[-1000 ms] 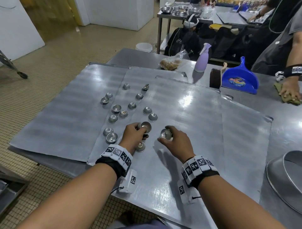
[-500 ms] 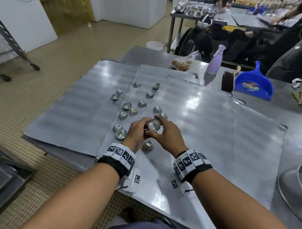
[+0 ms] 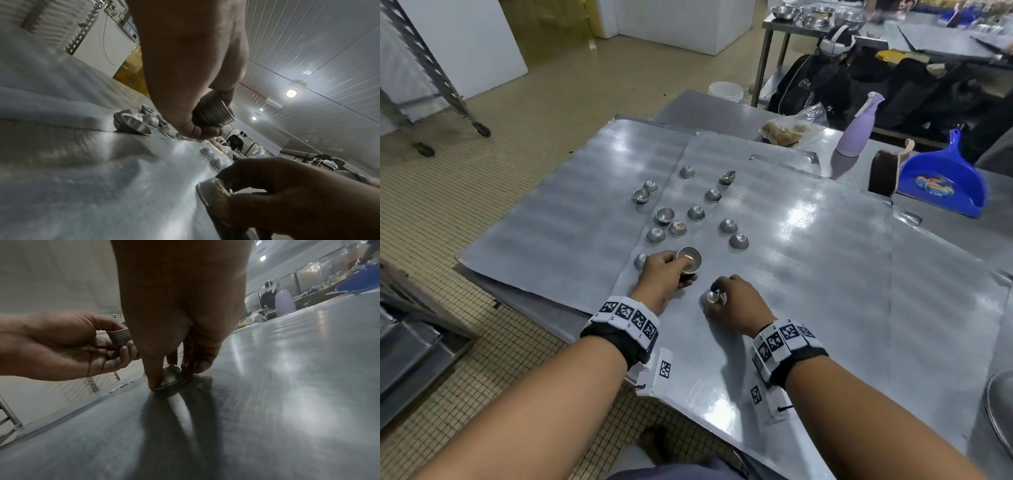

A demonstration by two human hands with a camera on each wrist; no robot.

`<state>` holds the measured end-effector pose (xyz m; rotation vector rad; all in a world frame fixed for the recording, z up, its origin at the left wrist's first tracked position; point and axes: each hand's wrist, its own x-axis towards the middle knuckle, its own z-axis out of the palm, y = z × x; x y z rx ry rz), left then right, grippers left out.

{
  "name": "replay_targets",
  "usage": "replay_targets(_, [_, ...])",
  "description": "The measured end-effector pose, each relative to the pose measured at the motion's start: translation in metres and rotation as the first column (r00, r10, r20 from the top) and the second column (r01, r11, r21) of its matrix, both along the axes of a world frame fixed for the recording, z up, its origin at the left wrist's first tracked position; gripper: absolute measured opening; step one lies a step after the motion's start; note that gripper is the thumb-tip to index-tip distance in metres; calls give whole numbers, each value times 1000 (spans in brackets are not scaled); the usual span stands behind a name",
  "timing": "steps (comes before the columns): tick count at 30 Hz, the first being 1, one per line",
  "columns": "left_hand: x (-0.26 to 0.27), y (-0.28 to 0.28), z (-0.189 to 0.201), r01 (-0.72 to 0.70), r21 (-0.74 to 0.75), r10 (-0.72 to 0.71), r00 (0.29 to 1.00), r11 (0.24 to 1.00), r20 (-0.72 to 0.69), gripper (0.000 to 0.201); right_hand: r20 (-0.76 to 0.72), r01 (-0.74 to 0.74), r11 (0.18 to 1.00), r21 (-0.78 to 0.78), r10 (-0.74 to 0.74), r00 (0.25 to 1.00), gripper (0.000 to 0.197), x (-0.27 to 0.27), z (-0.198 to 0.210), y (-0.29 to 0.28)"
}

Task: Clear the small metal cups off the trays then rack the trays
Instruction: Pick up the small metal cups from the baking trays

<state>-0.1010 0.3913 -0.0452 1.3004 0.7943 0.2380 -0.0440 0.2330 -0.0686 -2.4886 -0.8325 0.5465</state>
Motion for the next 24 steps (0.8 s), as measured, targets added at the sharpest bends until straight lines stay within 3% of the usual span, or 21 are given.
replay_targets(3, [-1, -2, -5, 9, 8, -9, 1000, 1000, -15, 9, 14, 58, 997, 43, -59, 998, 30, 2, -5, -5])
replay_targets(7, [0, -7, -9, 15, -3, -15, 1000, 1000, -24, 8, -7, 135, 988, 74, -135, 991, 56, 3, -8, -15])
replay_targets(16, [6, -21, -13, 78, 10, -77, 996, 997, -45, 6, -12, 288, 945, 155, -290, 957, 27, 17, -8, -42])
replay_targets(24, [16, -30, -15, 118, 7, -117, 992, 993, -39, 6, -23, 320, 932, 169, -321, 947, 45, 17, -10, -62])
